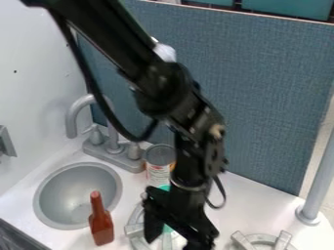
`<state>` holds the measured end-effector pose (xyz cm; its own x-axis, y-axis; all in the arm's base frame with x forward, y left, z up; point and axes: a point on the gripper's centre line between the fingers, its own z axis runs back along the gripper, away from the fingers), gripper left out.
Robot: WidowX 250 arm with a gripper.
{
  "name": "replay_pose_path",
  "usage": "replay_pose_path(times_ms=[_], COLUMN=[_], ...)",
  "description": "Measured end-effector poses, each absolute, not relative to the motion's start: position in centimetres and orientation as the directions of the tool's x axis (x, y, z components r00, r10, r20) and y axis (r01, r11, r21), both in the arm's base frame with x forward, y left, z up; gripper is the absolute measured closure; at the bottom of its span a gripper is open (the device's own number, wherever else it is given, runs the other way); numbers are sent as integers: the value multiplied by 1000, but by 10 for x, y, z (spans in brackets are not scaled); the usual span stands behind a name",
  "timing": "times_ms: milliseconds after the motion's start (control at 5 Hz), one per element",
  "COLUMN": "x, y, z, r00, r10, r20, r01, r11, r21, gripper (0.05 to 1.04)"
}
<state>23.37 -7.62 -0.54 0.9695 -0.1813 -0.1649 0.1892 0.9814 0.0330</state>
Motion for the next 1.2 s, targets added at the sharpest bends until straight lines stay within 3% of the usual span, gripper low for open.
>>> replay_pose_path(times_ms=[400,800,1000,1200], x=[254,269,275,280], y=[-94,-93,-91,-94], z=[-46,-65,-76,-82], r00=[945,938,937,934], r10=[-252,-237,-213,-214], r20=[-209,-254,-277,-284], r01=[267,270,258,258], r11=[962,957,957,958], r21=[47,103,137,125], gripper=[81,81,136,416])
